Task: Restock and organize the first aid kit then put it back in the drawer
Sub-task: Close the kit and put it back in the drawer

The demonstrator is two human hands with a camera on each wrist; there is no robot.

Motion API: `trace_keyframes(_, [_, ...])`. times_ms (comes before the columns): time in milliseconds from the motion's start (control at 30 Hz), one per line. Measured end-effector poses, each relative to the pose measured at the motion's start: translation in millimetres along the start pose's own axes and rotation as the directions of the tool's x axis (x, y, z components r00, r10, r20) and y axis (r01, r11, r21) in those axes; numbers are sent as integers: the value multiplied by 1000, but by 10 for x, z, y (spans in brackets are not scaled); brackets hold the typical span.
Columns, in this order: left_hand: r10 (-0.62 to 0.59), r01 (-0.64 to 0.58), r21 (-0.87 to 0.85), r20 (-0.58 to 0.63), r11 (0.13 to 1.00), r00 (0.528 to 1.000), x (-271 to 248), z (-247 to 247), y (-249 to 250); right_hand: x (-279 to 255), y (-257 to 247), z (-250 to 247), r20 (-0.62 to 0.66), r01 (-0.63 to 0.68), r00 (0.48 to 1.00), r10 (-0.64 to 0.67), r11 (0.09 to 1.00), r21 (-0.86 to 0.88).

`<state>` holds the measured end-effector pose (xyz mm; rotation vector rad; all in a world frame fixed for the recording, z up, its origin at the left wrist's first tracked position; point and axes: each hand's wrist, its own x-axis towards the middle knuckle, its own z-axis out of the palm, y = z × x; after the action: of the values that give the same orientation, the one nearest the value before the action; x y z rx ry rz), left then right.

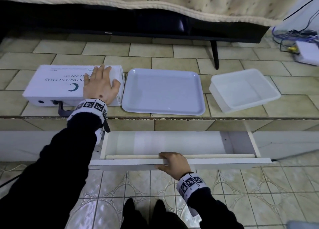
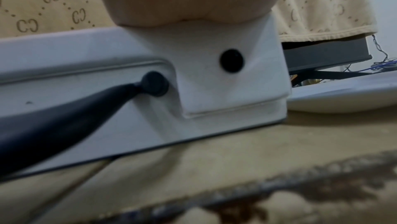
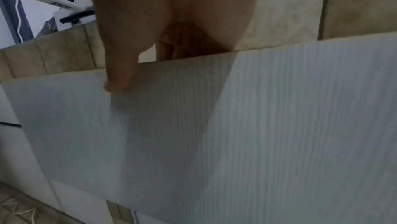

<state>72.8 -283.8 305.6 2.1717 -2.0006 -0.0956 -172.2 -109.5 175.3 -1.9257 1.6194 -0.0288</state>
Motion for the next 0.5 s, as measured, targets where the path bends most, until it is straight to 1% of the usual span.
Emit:
trace_keyframes(233, [7, -7, -4, 1, 1000, 1000, -2, 20, -1, -246, -25, 116, 96, 18, 995, -19, 1000, 5])
trace_keyframes(500, [3, -3, -4, 4, 1000, 1000, -9, -11, 9, -465, -48, 243, 123, 13, 992, -14, 1000, 13])
